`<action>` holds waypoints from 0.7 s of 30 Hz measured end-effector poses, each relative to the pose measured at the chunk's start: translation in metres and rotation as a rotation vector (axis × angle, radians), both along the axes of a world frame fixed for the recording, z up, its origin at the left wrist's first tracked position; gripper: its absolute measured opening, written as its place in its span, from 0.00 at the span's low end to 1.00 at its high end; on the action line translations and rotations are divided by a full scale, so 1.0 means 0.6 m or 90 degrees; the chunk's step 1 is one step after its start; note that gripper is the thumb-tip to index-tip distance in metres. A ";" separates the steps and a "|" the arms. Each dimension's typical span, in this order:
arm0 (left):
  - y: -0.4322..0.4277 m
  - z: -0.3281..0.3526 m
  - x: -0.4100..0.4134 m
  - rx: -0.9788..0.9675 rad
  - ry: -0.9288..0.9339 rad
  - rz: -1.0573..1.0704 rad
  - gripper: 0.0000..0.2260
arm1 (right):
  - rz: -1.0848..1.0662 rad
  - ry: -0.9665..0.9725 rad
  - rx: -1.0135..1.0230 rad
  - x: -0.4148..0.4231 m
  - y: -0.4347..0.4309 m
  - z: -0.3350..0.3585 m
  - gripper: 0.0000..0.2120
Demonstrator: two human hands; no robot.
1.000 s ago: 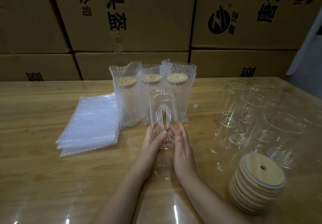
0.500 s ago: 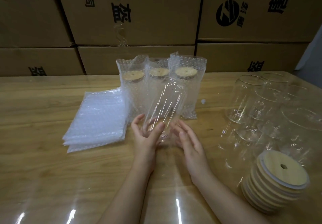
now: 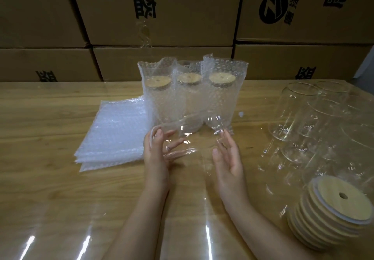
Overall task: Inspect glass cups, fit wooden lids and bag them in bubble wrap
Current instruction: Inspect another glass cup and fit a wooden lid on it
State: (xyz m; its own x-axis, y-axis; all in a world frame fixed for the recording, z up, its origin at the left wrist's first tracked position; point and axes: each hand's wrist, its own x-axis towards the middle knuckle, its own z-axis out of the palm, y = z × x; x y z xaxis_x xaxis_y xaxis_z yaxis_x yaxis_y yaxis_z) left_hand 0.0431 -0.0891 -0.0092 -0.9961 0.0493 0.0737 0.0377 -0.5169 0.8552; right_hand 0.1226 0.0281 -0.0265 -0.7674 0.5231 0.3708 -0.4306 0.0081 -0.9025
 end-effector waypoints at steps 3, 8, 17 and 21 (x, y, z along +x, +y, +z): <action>0.004 0.000 0.002 -0.028 0.010 0.029 0.23 | -0.008 -0.009 0.018 0.001 -0.001 0.000 0.20; 0.009 0.008 0.011 -0.108 0.053 0.091 0.21 | -0.020 -0.036 0.055 0.007 -0.003 0.007 0.23; 0.006 0.010 0.022 -0.178 0.110 0.091 0.19 | -0.040 -0.036 0.091 0.012 -0.003 0.014 0.22; 0.001 0.012 0.022 -0.172 0.101 0.053 0.25 | -0.045 -0.016 0.085 0.014 -0.003 0.020 0.19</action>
State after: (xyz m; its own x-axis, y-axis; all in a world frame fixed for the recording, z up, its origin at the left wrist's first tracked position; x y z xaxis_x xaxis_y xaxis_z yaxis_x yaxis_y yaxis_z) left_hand 0.0565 -0.0883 -0.0020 -0.9745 0.0075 0.2242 0.2146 -0.2611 0.9412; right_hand 0.1311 0.0264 -0.0146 -0.7401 0.5235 0.4221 -0.4027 0.1577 -0.9016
